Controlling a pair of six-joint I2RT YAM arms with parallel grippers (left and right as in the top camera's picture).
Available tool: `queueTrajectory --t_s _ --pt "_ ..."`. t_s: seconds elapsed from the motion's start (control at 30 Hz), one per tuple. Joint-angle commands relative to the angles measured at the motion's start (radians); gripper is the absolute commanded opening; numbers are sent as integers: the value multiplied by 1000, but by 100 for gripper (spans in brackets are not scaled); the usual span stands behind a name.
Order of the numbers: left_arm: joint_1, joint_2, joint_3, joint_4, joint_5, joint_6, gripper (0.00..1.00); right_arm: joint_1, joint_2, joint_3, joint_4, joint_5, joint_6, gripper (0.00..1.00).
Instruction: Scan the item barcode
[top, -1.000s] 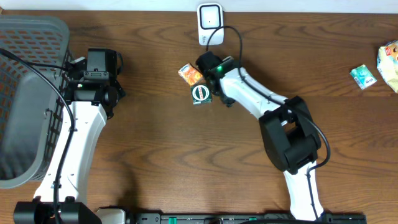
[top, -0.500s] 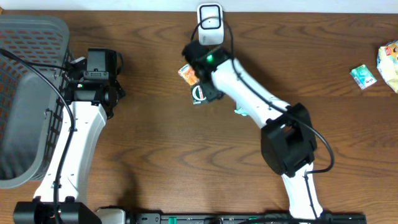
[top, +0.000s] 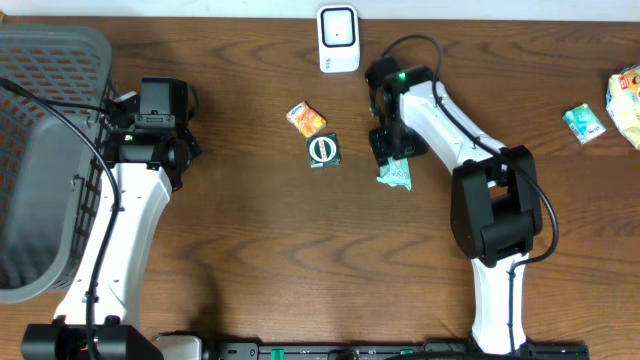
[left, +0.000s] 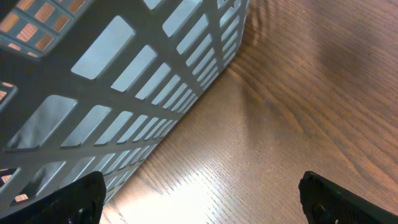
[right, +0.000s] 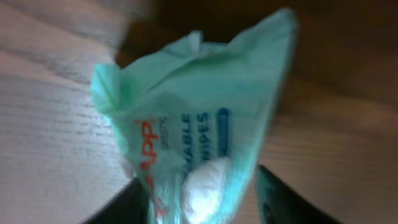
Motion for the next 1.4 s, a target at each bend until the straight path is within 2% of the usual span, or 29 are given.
queueTrajectory --t_s 0.0,0.03,0.1,0.3,0.4,0.67,0.83,0.93,1.07,1.2,1.37 --pt "4 4 -3 -2 -24 13 98 1 -5 -45 35 -50 -5 21" --pt "4 4 -3 -2 -24 13 98 4 -5 -44 42 -49 -5 8" --pt "4 4 -3 -2 -24 13 98 8 -6 -36 54 -49 -5 1" --pt "4 4 -3 -2 -24 13 98 15 -6 121 84 -53 0 1" --pt "4 4 -3 -2 -24 13 98 24 -6 216 174 -53 13 1" --pt "4 4 -3 -2 -24 13 98 57 7 255 755 -6 12 1" --pt "4 4 -3 -2 -24 13 98 70 76 253 1006 140 -11 1" --pt "4 4 -3 -2 -24 13 98 68 135 253 1112 162 -61 1" --pt "4 4 -3 -2 -24 13 98 66 201 253 1197 171 -92 1" --pt "4 4 -3 -2 -24 13 98 66 208 254 1203 251 -108 1" --pt "4 4 -3 -3 -24 13 98 70 189 286 1171 369 -206 1"
